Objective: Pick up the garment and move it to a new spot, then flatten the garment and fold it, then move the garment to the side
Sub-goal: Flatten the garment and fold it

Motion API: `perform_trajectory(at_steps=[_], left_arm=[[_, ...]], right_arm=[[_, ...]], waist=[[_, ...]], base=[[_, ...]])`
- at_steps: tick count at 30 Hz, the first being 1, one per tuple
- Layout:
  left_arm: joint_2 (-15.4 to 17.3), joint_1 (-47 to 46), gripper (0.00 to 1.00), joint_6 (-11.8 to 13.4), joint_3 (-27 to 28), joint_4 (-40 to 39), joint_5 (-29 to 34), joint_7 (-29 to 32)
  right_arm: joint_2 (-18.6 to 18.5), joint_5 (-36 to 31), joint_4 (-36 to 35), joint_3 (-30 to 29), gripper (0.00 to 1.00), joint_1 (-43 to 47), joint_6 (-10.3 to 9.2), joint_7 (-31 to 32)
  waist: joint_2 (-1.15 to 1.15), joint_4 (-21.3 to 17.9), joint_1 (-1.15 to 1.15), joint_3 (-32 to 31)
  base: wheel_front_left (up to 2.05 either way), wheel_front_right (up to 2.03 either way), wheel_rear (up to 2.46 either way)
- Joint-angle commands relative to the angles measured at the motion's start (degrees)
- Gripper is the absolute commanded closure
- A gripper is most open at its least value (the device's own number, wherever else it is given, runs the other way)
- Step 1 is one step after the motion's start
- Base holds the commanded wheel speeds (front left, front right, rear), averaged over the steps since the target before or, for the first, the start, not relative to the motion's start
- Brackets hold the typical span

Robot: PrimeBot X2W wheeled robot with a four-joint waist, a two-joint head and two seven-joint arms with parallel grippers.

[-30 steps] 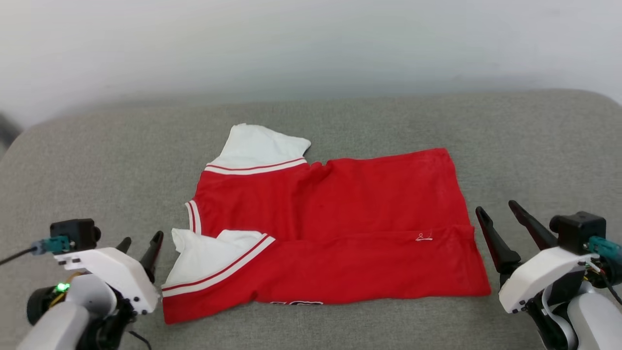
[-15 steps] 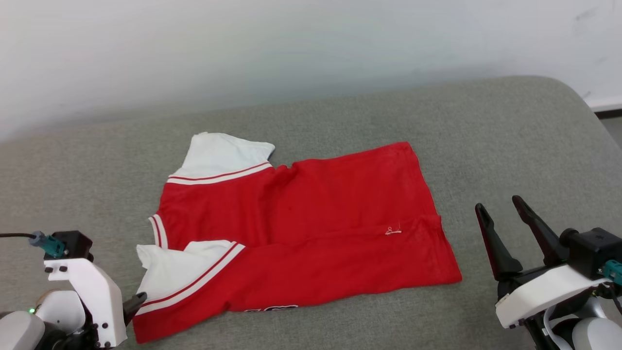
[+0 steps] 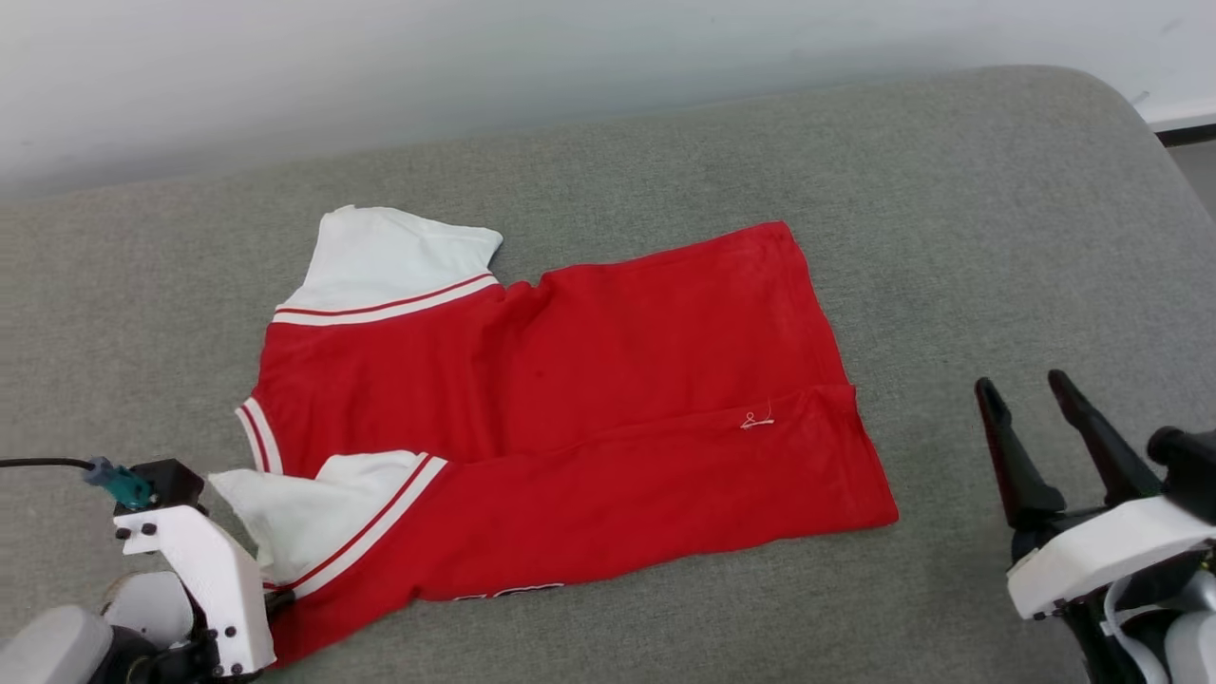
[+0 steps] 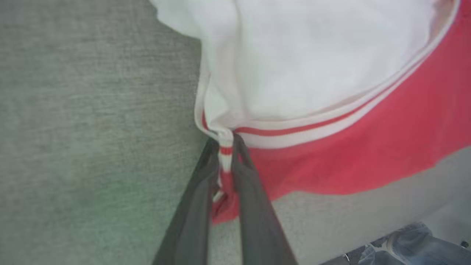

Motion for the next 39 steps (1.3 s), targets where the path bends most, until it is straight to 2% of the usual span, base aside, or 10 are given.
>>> perform_trajectory(at_steps=[1, 6, 12, 15, 20, 27, 28, 29, 30, 39], left_arm=[[-2.9, 2.0, 1.0, -0.7, -3.0, 1.4, 0.1, 0.2], [-2.5, 0.2, 1.0, -1.2, -1.4, 0.2, 1.5, -3.0], [0.0, -1.2, 1.0, 0.0, 1.1, -4.6, 2.8, -5.4], [-0.2, -2.3, 1.0, 0.5, 1.6, -7.4, 3.1, -5.9], [-0.6, -4.0, 1.0, 1.1, 1.2, -10.0, 3.6, -5.3], [-1.6, -5.0, 1.0, 1.5, 0.2, -10.8, 4.3, -4.7], [-1.7, -4.9, 1.0, 1.4, 0.1, -10.7, 4.2, -4.7], [-1.8, -4.7, 1.0, 1.4, 0.0, -10.6, 4.2, -4.8], [-1.8, -4.5, 1.0, 1.5, 0.0, -10.5, 4.2, -4.9], [-1.4, -2.7, 1.0, 1.8, 0.4, -9.6, 3.6, -5.9]], right_arm=[[-0.5, 1.0, 0.2, -0.9, 0.0, -0.5, -0.06, 1.2], [-2.2, 4.8, 1.4, -2.3, 0.0, -1.8, -0.06, 10.1], [-5.0, 10.3, 6.7, -1.4, 0.0, -4.8, -0.05, 30.1], [-5.4, 11.9, 9.6, -0.1, 0.0, -6.4, -0.05, 36.3], [-4.1, 12.5, 15.1, 2.3, 0.0, -10.1, -0.06, 41.6], [-2.3, 14.6, 26.4, 5.8, 0.0, -13.2, -0.06, 44.7], [-1.9, 14.9, 27.5, 6.6, 0.2, -13.0, -0.06, 45.2], [-1.5, 15.5, 28.2, 7.0, 0.64, -13.1, -0.05, 45.5], [-1.2, 15.8, 28.7, 7.3, 1.0, -13.3, -0.05, 45.5], [-4.5, 15.6, 25.4, 8.8, 1.0, -15.0, -0.04, 42.0]], waist=[[0.0, 0.7, 0.01, -0.5], [0.0, 2.2, 0.01, -1.6], [0.0, 4.7, 0.01, -1.7], [0.0, 6.5, 0.01, -0.9], [0.0, 8.6, 0.01, 0.7], [0.0, 10.1, 0.01, 1.9], [0.0, 10.2, 0.01, 1.9], [0.0, 10.2, 0.01, 1.8], [0.0, 10.2, 0.01, 1.7], [0.0, 9.4, 0.01, -2.1]], base=[[0.0, 0.0, 0.0], [0.0, 0.0, 0.0], [0.0, 0.0, 0.0], [0.0, 0.0, 0.0], [0.0, 0.0, 0.0], [0.0, 0.0, 0.0], [0.0, 0.0, 0.0], [0.0, 0.0, 0.0], [0.0, 0.0, 0.0], [0.0, 0.0, 0.0]])
